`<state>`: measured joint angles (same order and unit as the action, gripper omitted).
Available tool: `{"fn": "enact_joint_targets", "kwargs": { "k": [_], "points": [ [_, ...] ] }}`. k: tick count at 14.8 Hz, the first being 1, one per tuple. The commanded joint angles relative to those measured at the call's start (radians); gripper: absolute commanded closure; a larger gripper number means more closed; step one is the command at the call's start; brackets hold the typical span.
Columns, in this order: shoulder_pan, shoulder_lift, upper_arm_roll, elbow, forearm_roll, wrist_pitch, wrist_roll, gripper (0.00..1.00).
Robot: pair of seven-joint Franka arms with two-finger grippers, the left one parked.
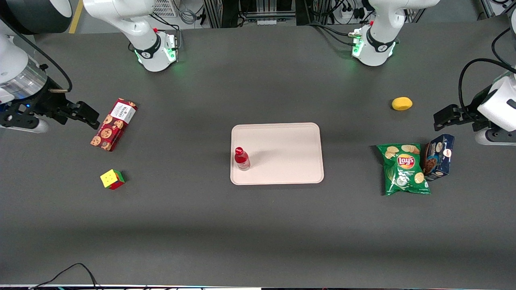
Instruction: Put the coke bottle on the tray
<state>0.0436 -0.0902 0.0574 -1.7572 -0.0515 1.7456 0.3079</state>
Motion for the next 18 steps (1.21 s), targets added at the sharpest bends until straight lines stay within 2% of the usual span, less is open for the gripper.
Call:
{"fn": "enact_joint_targets", "kwargs": {
  "k": [1,6,9,18],
  "points": [
    [-0.037,-0.072,-0.014,-0.082,0.022,0.042,-0.032,0.00],
    [-0.061,-0.059,-0.013,-0.084,0.024,0.020,-0.029,0.00],
    [-0.071,-0.023,-0.037,-0.085,0.128,0.022,-0.077,0.00],
    [-0.073,0.024,-0.059,-0.057,0.121,0.020,-0.082,0.00]
  ]
}}
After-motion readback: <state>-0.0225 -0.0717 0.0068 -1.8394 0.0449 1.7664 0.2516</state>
